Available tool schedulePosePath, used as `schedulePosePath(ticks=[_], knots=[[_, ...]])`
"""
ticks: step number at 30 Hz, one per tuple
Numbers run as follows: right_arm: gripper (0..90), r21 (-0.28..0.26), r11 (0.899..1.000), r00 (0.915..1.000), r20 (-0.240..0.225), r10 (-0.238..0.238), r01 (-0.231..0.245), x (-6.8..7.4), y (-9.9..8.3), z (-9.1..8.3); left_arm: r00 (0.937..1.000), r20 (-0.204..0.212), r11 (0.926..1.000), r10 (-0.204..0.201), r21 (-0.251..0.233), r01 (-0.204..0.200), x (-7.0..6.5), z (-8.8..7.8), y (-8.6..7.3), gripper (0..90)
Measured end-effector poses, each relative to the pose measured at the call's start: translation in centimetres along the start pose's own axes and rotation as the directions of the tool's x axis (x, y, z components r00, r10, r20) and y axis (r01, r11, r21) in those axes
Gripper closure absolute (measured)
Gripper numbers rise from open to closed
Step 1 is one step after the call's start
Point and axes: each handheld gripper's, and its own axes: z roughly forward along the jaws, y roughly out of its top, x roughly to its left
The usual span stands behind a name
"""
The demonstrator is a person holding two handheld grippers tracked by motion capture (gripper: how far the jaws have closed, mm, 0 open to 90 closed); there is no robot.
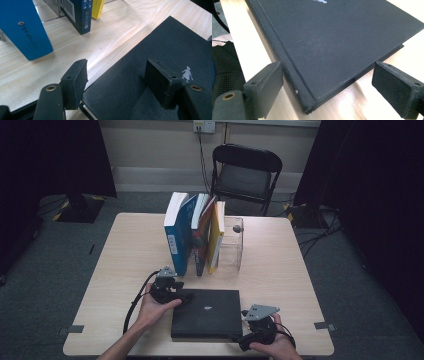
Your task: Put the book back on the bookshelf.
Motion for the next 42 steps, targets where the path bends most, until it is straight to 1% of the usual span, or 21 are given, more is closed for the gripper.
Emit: schedulePosePath(ticks=[1,2,3,4,7,9,13,20,22,23,25,26,27,28,31,33,36,38,41,42], knots=[[13.1,0.022,1.000,0.9997,-0.025,0.003,-0.002,-0.1,0.0,0.2,1.0000,0.002,1.0000,0.000,0.002,0.000,0.0,0.0,0.0,34.4],[12.7,0.051,0.999,0.9993,-0.037,-0.003,0.005,-0.1,0.0,0.5,1.0000,0.003,1.0000,0.001,0.001,-0.001,0.0,0.0,0.0,34.4],[12.0,0.062,0.998,0.9994,-0.033,-0.010,0.012,0.0,0.0,0.6,1.0000,0.005,1.0000,0.002,0.002,-0.002,0.1,0.0,0.0,34.5],[11.2,0.055,0.998,0.9994,-0.034,-0.010,0.012,0.0,0.1,0.6,1.0000,0.007,1.0000,0.002,0.003,-0.002,0.1,0.0,0.0,34.4],[12.7,0.061,0.998,0.9967,-0.074,0.034,-0.029,-0.6,0.3,0.5,0.9999,0.017,0.9999,0.004,0.013,-0.004,0.2,-0.1,0.1,34.7],[13.9,0.058,0.998,0.9952,-0.089,0.042,-0.037,-0.8,0.3,0.4,0.9999,0.010,0.9999,0.002,0.014,-0.002,0.2,-0.1,0.1,34.7],[14.8,0.062,0.997,0.9941,-0.097,0.050,-0.044,-1.0,0.3,0.4,0.9999,0.008,0.9998,-0.007,0.017,0.007,0.1,-0.2,0.0,34.7],[17.3,0.060,0.997,0.9929,-0.105,0.055,-0.049,-1.1,0.4,0.3,0.9999,0.011,0.9994,-0.006,0.034,0.006,0.2,-0.4,0.1,34.9],[18.4,0.057,0.997,0.9927,-0.107,0.057,-0.051,-1.2,0.4,0.3,0.9998,0.014,0.9991,-0.014,0.041,0.013,0.2,-0.5,0.1,34.9],[20.5,0.054,0.997,0.9930,-0.105,0.054,-0.049,-1.2,0.4,0.2,0.9998,0.017,0.9990,-0.012,0.043,0.011,0.2,-0.7,0.0,35.2],[28.5,0.033,0.998,0.9948,-0.085,0.056,-0.053,-1.6,0.2,-0.3,0.9993,0.035,0.9985,-0.010,0.055,0.008,0.3,-1.2,-0.4,36.4],[32.6,0.021,0.998,0.9960,-0.072,0.054,-0.053,-1.8,0.1,-0.5,0.9991,0.041,0.9987,-0.013,0.050,0.011,0.3,-1.4,-0.6,37.5],[34.2,0.015,0.998,0.9960,-0.062,0.064,-0.063,-2.1,0.0,-0.7,0.9989,0.046,0.9989,-0.014,0.046,0.012,0.2,-1.6,-0.9,38.4],[34.1,0.012,0.997,0.9960,-0.050,0.074,-0.073,-2.3,0.0,-0.7,0.9989,0.045,0.9988,-0.014,0.048,0.011,0.1,-1.8,-1.0,38.7],[32.4,-0.005,0.996,0.9953,-0.038,0.089,-0.090,-2.7,0.1,-0.8,0.9995,0.032,0.9982,0.005,0.059,-0.007,-0.4,-2.1,-1.1,38.6],[31.3,-0.006,0.995,0.9949,-0.027,0.097,-0.097,-2.7,0.1,-0.8,0.9997,0.021,0.9984,0.009,0.056,-0.010,-0.5,-2.0,-1.0,38.9],[29.1,-0.009,0.995,0.9945,-0.028,0.101,-0.101,-2.7,0.1,-0.7,0.9993,0.034,0.9980,0.018,0.061,-0.020,-0.8,-1.2,-0.3,40.9],[27.5,0.000,0.995,0.9948,-0.034,0.096,-0.096,-2.6,0.1,-0.5,0.9981,0.044,0.9970,0.043,0.062,-0.046,-1.1,-0.5,0.1,40.9],[26.2,0.019,0.997,0.9970,-0.035,0.069,-0.068,-2.2,0.2,-0.1,0.9981,0.054,0.9977,0.032,0.058,-0.035,-1.2,0.0,0.3,40.0],[26.2,0.020,0.997,0.9964,-0.043,0.072,-0.072,-2.3,0.2,0.0,0.9974,0.060,0.9972,0.039,0.062,-0.043,-1.2,-0.1,0.3,40.4]])
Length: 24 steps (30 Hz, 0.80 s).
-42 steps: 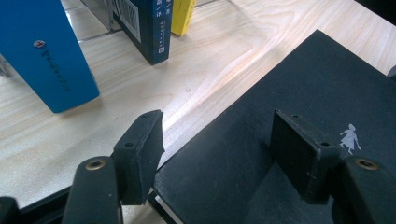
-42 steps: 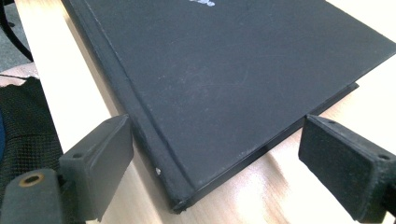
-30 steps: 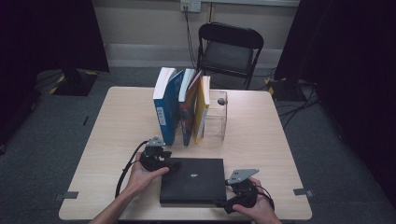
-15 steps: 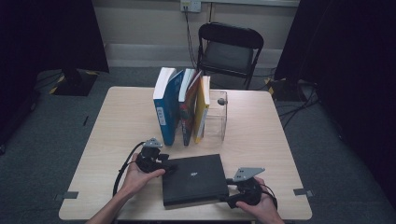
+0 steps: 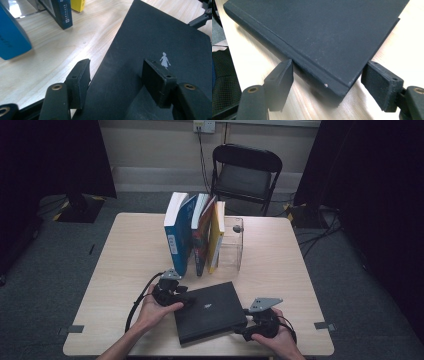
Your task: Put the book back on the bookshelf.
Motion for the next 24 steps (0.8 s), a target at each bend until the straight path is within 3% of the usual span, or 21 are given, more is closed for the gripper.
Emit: schedulePosePath(ticks=[3,6,9,18,23,24], knots=[[29.1,0.000,1.000,1.0000,-0.005,0.003,-0.003,-0.2,0.0,0.0,0.9999,0.009,0.9998,-0.014,0.010,0.014,0.0,-0.3,-0.2,41.4],[32.0,-0.008,1.000,0.9995,0.027,0.014,-0.014,-0.5,-0.1,-0.3,0.9996,0.025,0.9995,-0.012,0.029,0.011,-0.1,-0.6,-0.4,41.9],[32.3,-0.013,0.999,0.9967,0.071,0.038,-0.037,-0.9,0.0,-0.5,0.9998,0.019,0.9991,-0.011,0.041,0.011,-0.7,-0.9,-0.7,41.6],[34.6,-0.049,0.995,0.9849,0.145,0.094,-0.088,-2.1,0.5,-0.1,0.9997,0.006,0.9980,-0.024,0.058,0.024,-2.2,-2.4,-2.3,41.6],[33.9,-0.071,0.993,0.9806,0.164,0.107,-0.097,-1.6,0.7,-0.1,0.9991,0.006,0.9984,-0.042,0.039,0.042,-1.9,-1.9,-1.7,43.9],[34.3,-0.070,0.993,0.9789,0.172,0.111,-0.100,-1.5,0.7,-0.1,0.9991,-0.011,0.9986,-0.041,0.033,0.041,-1.8,-1.7,-1.4,43.5]])
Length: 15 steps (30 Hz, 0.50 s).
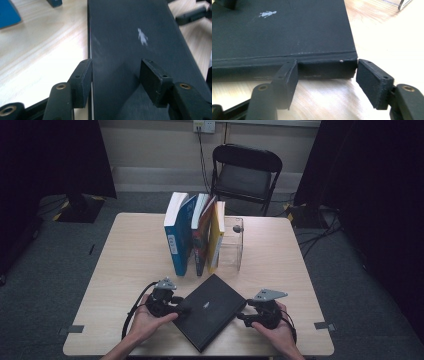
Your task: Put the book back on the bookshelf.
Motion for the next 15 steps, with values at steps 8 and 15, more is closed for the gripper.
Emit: schedulePosePath(ticks=[8,15], knots=[[55.1,0.025,1.000,0.9998,-0.017,-0.005,0.005,0.1,-0.9,-0.9,0.9991,0.042,0.9997,0.011,-0.020,-0.010,0.9,1.5,1.3,52.2],[63.9,0.051,0.998,0.9995,-0.002,-0.031,0.031,0.1,-0.6,0.0,0.9991,0.033,0.9997,-0.025,-0.003,0.025,0.4,1.1,0.8,50.3]])
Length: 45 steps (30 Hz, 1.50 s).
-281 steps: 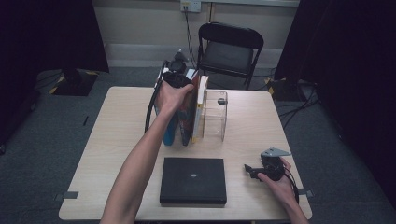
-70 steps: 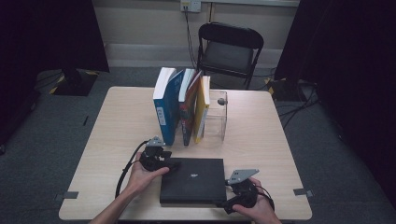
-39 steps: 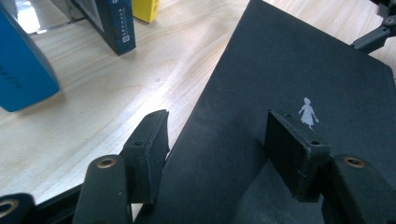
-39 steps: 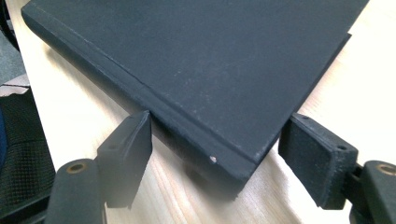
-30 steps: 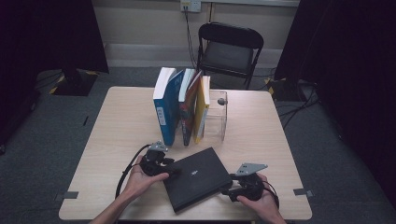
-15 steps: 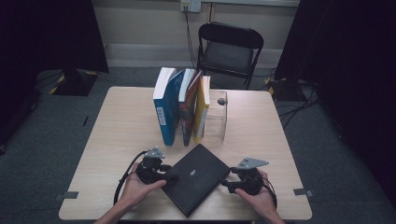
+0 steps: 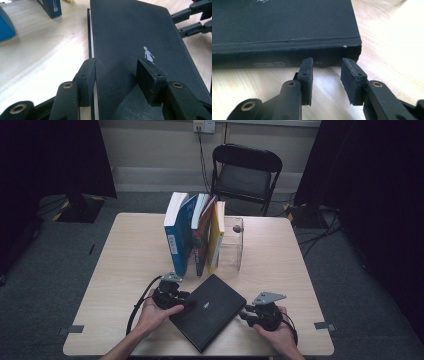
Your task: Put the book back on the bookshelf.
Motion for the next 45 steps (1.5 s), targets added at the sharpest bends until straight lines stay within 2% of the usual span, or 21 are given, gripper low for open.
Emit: schedulePosePath(ticks=[4,10,12,15,18,20,23,29,32,38,40,42,44,45], knots=[[66.1,-0.002,1.000,0.9998,0.015,-0.013,0.013,0.1,0.1,0.1,0.9999,0.002,0.9997,0.011,0.023,-0.011,-0.8,-0.6,-0.7,49.6],[65.2,-0.012,1.000,0.9991,0.041,0.003,-0.003,-0.3,0.4,0.5,0.9993,0.018,0.9972,0.032,0.067,-0.033,-2.7,-1.6,-2.0,48.8],[64.2,-0.015,1.000,0.9990,0.044,0.009,-0.009,-0.5,0.5,0.7,0.9991,0.035,0.9972,0.024,0.070,-0.026,-2.8,-1.9,-2.4,48.7],[63.9,-0.016,1.000,0.9990,0.041,0.017,-0.017,-0.7,0.8,1.0,0.9960,0.073,0.9977,-0.052,0.047,0.049,-1.9,-2.0,-2.5,49.5],[63.9,-0.021,0.999,0.9991,0.032,0.028,-0.027,-0.8,1.1,1.4,0.9950,0.064,0.9965,-0.076,0.039,0.074,-1.1,-1.3,-2.0,49.7],[63.9,-0.016,1.000,0.9992,0.037,0.013,-0.013,-0.7,1.4,1.6,0.9932,0.074,0.9956,-0.089,0.036,0.087,-0.8,-0.6,-1.7,47.3],[63.4,-0.019,1.000,0.9991,0.043,0.006,-0.005,-0.7,1.9,2.1,0.9939,0.060,0.9949,-0.092,0.047,0.089,-0.8,-0.5,-1.5,41.2],[61.3,-0.022,1.000,0.9992,0.039,-0.003,0.004,-1.1,2.8,3.1,0.9930,0.057,0.9936,-0.103,0.052,0.100,-0.4,-1.0,-1.7,41.3],[60.9,-0.027,1.000,0.9996,0.024,0.016,-0.015,-1.4,3.1,3.6,0.9906,0.064,0.9920,-0.121,0.044,0.118,-0.1,-1.2,-1.9,41.9],[60.0,-0.015,1.000,0.9992,0.031,-0.027,0.027,-1.2,4.4,4.6,0.9893,0.040,0.9899,-0.140,0.029,0.139,0.7,-1.3,-1.9,38.3],[59.4,-0.022,0.999,0.9994,0.023,-0.025,0.026,-1.2,4.5,4.9,0.9880,0.041,0.9887,-0.149,0.023,0.148,1.1,-1.3,-1.8,37.7],[55.2,-0.031,0.999,0.9996,0.017,-0.022,0.023,-1.4,4.5,5.0,0.9861,0.041,0.9869,-0.161,0.013,0.161,1.3,-1.2,-1.8,38.2],[48.6,-0.044,0.999,0.9999,-0.008,-0.014,0.013,-1.5,4.4,4.6,0.9865,0.031,0.9870,-0.160,0.004,0.160,1.2,-1.1,-1.7,37.5],[48.2,-0.050,0.999,0.9997,-0.017,-0.017,0.016,-1.4,4.4,4.3,0.9865,0.030,0.9869,-0.161,0.003,0.161,1.2,-1.0,-1.7,36.7]])
